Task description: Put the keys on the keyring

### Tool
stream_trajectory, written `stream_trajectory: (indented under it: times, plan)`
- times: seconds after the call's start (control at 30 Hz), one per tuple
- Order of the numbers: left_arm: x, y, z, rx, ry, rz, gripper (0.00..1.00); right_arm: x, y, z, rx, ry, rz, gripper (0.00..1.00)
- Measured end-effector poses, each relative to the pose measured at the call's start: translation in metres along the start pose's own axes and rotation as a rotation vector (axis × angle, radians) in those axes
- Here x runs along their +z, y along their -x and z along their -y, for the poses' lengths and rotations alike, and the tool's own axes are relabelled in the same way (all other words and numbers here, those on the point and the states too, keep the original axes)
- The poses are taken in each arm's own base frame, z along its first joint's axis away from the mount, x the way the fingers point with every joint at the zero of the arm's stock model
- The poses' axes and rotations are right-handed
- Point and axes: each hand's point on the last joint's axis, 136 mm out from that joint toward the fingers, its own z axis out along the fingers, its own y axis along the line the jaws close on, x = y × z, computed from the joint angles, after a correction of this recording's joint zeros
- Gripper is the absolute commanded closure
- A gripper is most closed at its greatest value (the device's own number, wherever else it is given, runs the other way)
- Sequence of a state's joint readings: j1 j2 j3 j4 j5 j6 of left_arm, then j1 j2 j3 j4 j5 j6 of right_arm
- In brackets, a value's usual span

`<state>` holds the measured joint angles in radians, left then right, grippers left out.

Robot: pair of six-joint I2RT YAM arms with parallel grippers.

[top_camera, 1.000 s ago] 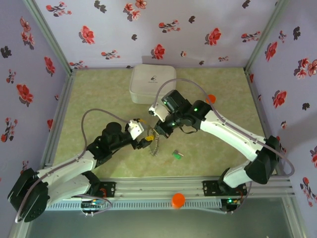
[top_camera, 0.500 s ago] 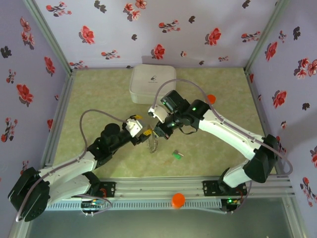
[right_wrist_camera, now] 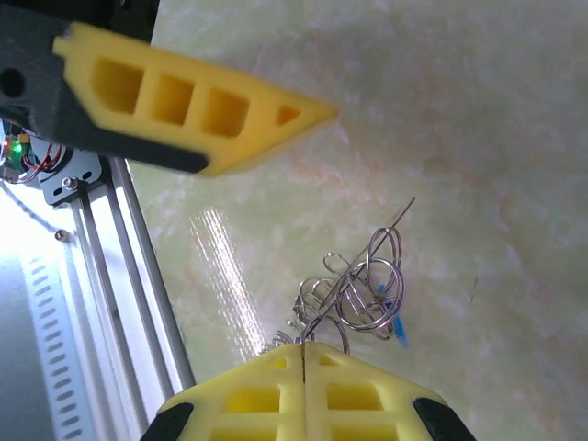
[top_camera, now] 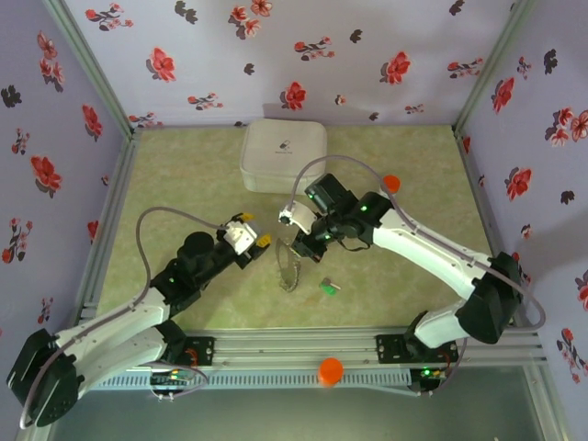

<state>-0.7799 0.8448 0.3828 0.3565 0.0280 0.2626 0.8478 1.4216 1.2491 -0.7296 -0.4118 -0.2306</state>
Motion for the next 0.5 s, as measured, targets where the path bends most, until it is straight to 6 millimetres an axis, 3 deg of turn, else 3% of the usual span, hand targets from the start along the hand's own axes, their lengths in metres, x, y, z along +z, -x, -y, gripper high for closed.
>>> stream_trajectory:
  times: [0.2,0.33,0.5]
  plan:
    - [-0.007,0.004,0.034,-0.081,-0.202,0.016,0.8,0.004,0.004,0.001,-0.09,-0.003,0.062,1.0]
    - [-0.006,0.002,0.052,-0.144,-0.302,0.008,0.9,0.006,0.007,0.002,-0.113,-0.008,0.083,1.0]
    - [-0.001,-0.007,0.066,-0.187,-0.378,-0.02,0.92,0.005,0.004,0.0,-0.139,-0.011,0.093,1.0]
